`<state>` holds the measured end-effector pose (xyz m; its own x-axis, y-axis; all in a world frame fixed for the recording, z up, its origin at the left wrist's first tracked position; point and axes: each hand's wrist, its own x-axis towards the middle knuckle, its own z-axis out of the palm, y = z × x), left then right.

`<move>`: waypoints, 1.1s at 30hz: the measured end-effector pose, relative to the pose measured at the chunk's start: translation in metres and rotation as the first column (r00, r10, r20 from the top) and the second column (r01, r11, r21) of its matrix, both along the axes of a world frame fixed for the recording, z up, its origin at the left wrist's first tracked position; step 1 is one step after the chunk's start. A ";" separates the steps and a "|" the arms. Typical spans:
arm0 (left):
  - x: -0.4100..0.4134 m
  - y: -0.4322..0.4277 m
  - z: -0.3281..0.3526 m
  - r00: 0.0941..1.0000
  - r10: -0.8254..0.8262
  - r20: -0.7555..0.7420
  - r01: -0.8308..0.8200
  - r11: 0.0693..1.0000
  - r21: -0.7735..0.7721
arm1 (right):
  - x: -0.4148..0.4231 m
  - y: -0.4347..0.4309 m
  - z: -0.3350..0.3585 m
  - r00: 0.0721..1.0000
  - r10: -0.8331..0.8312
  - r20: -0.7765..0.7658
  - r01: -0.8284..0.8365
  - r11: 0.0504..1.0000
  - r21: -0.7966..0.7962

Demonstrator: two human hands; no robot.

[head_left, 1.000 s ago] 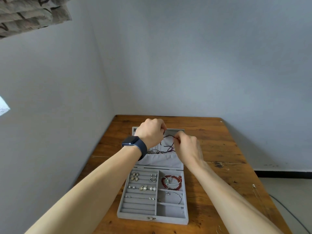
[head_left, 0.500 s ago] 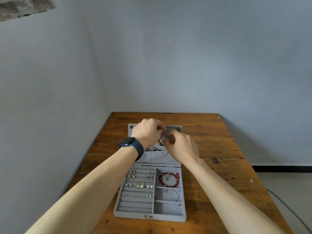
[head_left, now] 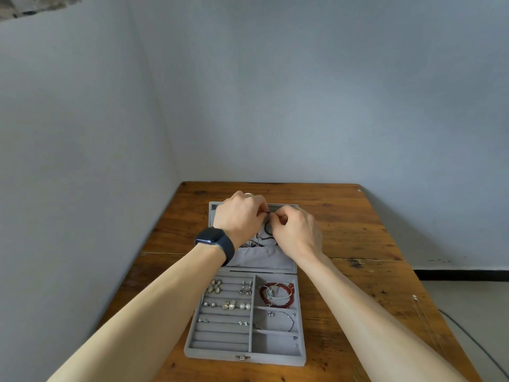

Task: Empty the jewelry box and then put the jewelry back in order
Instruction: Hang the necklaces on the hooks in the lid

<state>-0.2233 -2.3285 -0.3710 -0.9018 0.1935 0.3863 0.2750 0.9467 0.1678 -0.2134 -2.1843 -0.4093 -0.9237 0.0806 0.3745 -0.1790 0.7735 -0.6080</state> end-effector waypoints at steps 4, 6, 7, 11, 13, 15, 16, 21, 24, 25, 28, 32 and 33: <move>-0.010 0.005 0.001 0.998 -0.014 -0.065 0.011 0.998 -0.055 | -0.004 -0.004 0.003 0.997 -0.074 0.002 0.073 0.994 0.080; -0.016 0.006 0.001 0.999 -0.015 -0.030 0.012 0.996 -0.084 | -0.007 -0.004 0.004 0.996 -0.090 0.005 0.089 0.990 0.112; -0.019 0.005 0.001 1.000 -0.001 0.031 0.004 0.995 -0.096 | -0.008 -0.004 0.004 0.996 -0.094 0.006 0.092 0.988 0.128; -0.028 -0.004 -0.002 0.962 0.009 0.273 0.006 0.998 -0.055 | -0.008 -0.002 0.005 0.994 -0.107 0.027 0.100 0.977 0.191; -0.029 -0.009 -0.003 0.965 -0.026 0.260 0.036 0.999 -0.032 | -0.005 -0.001 0.004 0.996 -0.090 -0.003 0.088 0.962 0.259; -0.027 -0.012 -0.003 0.973 -0.044 0.225 0.049 0.999 -0.016 | -0.001 -0.003 0.002 0.999 -0.029 -0.041 0.042 0.931 0.363; -0.026 -0.012 -0.003 0.976 -0.049 0.213 0.052 0.999 -0.009 | 0.001 -0.004 0.001 0.999 0.017 -0.045 0.003 0.914 0.405; -0.021 -0.015 0.002 0.967 -0.082 0.241 0.085 0.996 -0.004 | 0.024 0.011 -0.011 0.997 0.061 -0.045 -0.036 0.905 0.424; -0.018 -0.015 0.003 0.973 -0.083 0.213 0.087 0.996 -0.009 | 0.037 0.020 -0.018 0.999 0.021 -0.038 -0.001 0.891 0.454; -0.017 -0.014 0.002 0.977 -0.076 0.197 0.079 0.997 -0.011 | 0.039 0.018 -0.019 1.000 0.026 -0.008 -0.019 0.886 0.462; -0.014 -0.011 -0.002 0.986 -0.058 0.158 0.061 0.998 -0.014 | 0.041 0.009 -0.022 0.992 0.085 0.094 -0.116 0.906 0.408; -0.015 -0.012 -0.002 0.986 -0.061 0.155 0.062 0.998 -0.002 | 0.040 0.001 -0.025 0.928 0.243 0.284 -0.307 0.928 0.210; -0.014 -0.013 -0.002 0.985 -0.064 0.162 0.065 0.998 -0.002 | 0.040 0.001 -0.026 0.918 0.262 0.298 -0.323 0.930 0.176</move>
